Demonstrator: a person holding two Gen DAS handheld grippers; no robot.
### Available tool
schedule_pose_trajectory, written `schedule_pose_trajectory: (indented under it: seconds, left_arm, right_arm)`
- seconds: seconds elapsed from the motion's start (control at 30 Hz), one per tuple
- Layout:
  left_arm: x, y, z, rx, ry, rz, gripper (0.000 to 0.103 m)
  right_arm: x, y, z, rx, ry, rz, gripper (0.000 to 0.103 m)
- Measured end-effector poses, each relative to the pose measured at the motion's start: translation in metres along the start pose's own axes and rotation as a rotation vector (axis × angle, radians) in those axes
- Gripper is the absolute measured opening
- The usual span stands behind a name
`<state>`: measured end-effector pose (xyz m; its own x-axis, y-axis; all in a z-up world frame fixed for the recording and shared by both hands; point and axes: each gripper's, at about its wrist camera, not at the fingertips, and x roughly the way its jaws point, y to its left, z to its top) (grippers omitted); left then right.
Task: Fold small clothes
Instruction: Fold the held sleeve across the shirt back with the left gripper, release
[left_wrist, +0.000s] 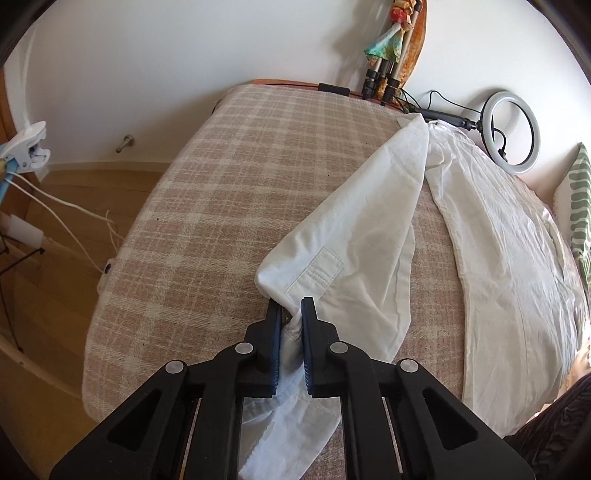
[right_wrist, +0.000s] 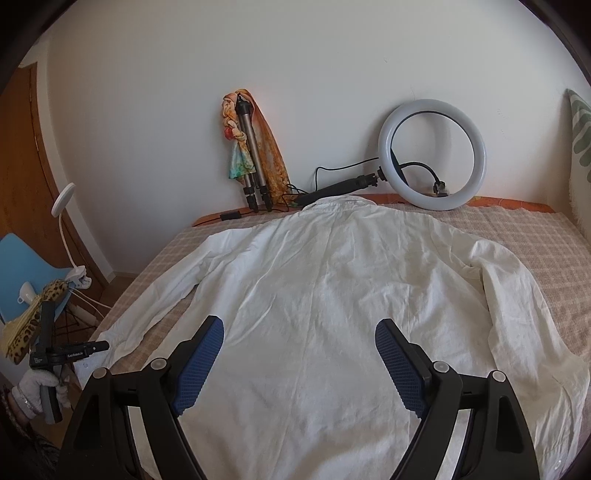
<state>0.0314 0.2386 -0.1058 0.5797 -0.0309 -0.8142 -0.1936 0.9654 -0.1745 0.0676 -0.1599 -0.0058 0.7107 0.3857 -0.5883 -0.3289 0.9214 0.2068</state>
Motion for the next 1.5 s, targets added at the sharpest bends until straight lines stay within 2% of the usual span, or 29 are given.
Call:
schedule_pose_trajectory:
  seconds: [0.13, 0.33, 0.53, 0.63, 0.67, 0.77, 0.87, 0.97, 1.17, 1.2, 1.27, 1.33, 1.4, 1.43, 1.5]
  left_arm:
    - [-0.018, -0.014, 0.002, -0.025, -0.058, -0.087, 0.008]
    - [-0.041, -0.068, -0.001, 0.054, -0.112, -0.227, 0.007]
    - [-0.051, -0.139, -0.019, 0.267, -0.125, -0.320, 0.007]
    - [-0.047, -0.161, -0.030, 0.347, -0.092, -0.345, 0.007]
    - [-0.044, -0.164, -0.033, 0.358, -0.079, -0.350, 0.007]
    - [-0.040, -0.170, -0.040, 0.392, -0.059, -0.353, 0.007]
    - [-0.039, -0.176, -0.045, 0.421, -0.055, -0.347, 0.007]
    - [-0.040, -0.184, -0.050, 0.451, -0.065, -0.341, 0.007]
    - [-0.034, -0.195, -0.054, 0.523, -0.056, -0.324, 0.007]
    - [-0.034, -0.195, -0.054, 0.529, -0.056, -0.324, 0.007]
    - [-0.033, -0.194, -0.054, 0.534, -0.052, -0.327, 0.007]
    - [-0.033, -0.192, -0.054, 0.538, -0.047, -0.332, 0.007]
    - [-0.034, -0.191, -0.054, 0.546, -0.043, -0.339, 0.007]
    - [-0.034, -0.191, -0.055, 0.554, -0.042, -0.341, 0.007]
    - [-0.036, -0.192, -0.057, 0.571, -0.046, -0.333, 0.008]
  right_arm:
    - [-0.001, 0.002, 0.000, -0.007, -0.002, -0.002, 0.086]
    - [0.002, 0.002, -0.001, -0.010, 0.007, -0.011, 0.086]
    - [0.010, 0.002, -0.001, -0.018, 0.032, -0.007, 0.086]
    - [0.017, 0.001, 0.006, -0.024, 0.068, 0.003, 0.077]
    - [0.021, 0.001, 0.010, -0.026, 0.091, 0.024, 0.074]
    - [0.041, 0.008, 0.030, -0.056, 0.179, 0.140, 0.073]
    - [0.076, 0.031, 0.055, -0.153, 0.260, 0.190, 0.073]
    - [0.124, 0.052, 0.077, -0.131, 0.359, 0.307, 0.072]
    - [0.224, 0.099, 0.104, -0.118, 0.449, 0.359, 0.056]
    - [0.240, 0.104, 0.106, -0.116, 0.464, 0.352, 0.053]
    - [0.270, 0.112, 0.102, -0.130, 0.497, 0.282, 0.049]
    - [0.296, 0.115, 0.095, -0.151, 0.539, 0.207, 0.033]
    - [0.308, 0.111, 0.087, -0.142, 0.576, 0.185, 0.003]
    - [0.309, 0.109, 0.086, -0.132, 0.584, 0.197, 0.000]
    - [0.302, 0.105, 0.091, -0.149, 0.542, 0.197, 0.000]
